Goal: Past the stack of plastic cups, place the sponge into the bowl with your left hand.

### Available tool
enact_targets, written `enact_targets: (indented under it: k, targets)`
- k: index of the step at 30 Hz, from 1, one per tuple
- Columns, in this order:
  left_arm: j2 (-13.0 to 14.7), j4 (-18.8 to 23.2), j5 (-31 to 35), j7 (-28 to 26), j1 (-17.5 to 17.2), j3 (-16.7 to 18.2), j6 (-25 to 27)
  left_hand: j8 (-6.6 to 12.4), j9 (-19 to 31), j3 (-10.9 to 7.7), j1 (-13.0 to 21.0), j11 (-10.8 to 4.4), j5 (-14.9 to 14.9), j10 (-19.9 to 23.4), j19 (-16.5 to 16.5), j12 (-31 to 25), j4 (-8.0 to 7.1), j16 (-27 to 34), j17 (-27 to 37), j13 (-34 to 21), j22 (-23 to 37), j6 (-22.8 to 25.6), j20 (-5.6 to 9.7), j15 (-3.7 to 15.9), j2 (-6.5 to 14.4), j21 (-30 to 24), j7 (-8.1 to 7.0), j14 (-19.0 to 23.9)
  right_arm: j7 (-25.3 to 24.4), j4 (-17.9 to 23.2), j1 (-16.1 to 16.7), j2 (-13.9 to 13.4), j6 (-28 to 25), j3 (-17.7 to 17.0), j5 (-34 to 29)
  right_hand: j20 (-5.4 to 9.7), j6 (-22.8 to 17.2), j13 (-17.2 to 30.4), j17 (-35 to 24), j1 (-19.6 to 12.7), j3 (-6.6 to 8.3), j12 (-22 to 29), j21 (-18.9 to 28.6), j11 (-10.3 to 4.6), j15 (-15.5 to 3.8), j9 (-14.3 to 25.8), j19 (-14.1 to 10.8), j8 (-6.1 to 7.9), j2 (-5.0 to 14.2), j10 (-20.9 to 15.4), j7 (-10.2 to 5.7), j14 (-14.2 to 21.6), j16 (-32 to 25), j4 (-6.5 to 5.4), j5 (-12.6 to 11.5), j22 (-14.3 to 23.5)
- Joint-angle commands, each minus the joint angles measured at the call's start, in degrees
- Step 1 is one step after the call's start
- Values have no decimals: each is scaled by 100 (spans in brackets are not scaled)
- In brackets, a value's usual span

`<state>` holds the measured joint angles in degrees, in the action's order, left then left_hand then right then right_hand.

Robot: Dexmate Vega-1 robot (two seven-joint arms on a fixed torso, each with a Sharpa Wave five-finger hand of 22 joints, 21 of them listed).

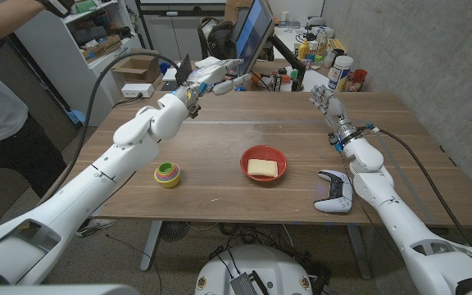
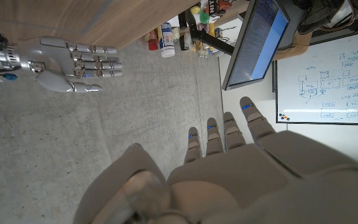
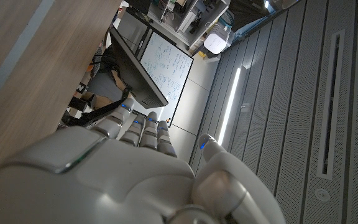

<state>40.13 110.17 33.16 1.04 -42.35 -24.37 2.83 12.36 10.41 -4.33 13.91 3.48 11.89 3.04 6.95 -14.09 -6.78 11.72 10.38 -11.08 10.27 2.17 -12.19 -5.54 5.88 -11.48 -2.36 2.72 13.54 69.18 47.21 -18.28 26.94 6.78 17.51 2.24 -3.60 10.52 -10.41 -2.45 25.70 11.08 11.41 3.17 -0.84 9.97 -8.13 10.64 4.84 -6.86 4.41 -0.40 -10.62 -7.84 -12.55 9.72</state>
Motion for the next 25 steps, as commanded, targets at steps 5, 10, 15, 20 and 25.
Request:
enact_targets:
  k: [5, 10, 15, 20, 25]
  targets:
    - [96, -186, -1288, -517, -265, 383, -540, 2, -2, -18, 65, 34, -6, -35, 36, 31, 57, -24, 11, -26, 15, 37, -8, -79, -36, -28, -44, -12, -536, 914, 621, -172, -184, 32, -16, 132, -9, 23, 4, -43, -27, 7, -10, 17, 7, 25, -4, 13, 176, -58, 14, 19, -8, 14, -38, 27]
    - [117, -240, -1654, -587, -357, 509, -739, -3, -2, -20, 79, 33, -9, -24, 29, 31, 75, -19, 11, -27, 14, 46, -11, -94, -45, -22, -49, 14, -773, 1305, 929, -235, -179, 44, -35, 136, -12, 23, 4, -45, -27, 5, -10, 20, 1, 25, -3, 13, 180, -55, 10, 16, -7, 14, -38, 27]
    - [250, -265, -1883, -564, -424, 622, -949, -2, -2, -23, 94, 33, -11, 6, 24, 25, 92, -20, 11, -27, 14, 76, -13, -98, -53, -17, -36, 24, -1066, 1703, 1279, -338, -150, 21, -72, 136, -10, 23, 4, -46, -26, 6, -9, 8, 1, 25, -4, 12, 183, -59, 10, 18, -7, 14, -39, 27]
    - [137, -590, -2036, -734, -450, 582, -1195, -1, -2, -27, 109, 47, -13, 34, 20, 19, 109, -24, 11, -28, 14, 106, -13, -96, -58, -12, -16, 28, -1126, 1786, 1406, -440, -137, 96, -26, 131, -18, 23, 5, -49, -25, 8, -7, 28, 0, 25, -9, 14, 184, -64, 14, 23, -8, 16, -39, 26]
    - [190, -735, -1993, -616, -335, 445, -1186, -2, -2, -30, 120, 57, -14, 60, 16, 14, 122, -23, 11, -28, 14, 126, -13, -82, -61, -9, -14, 42, -1015, 1444, 1260, -396, 72, 192, 92, 134, -26, 23, 6, -52, -24, 7, -7, 6, 2, 25, -9, 17, 185, -65, 11, 23, -7, 18, -40, 26]
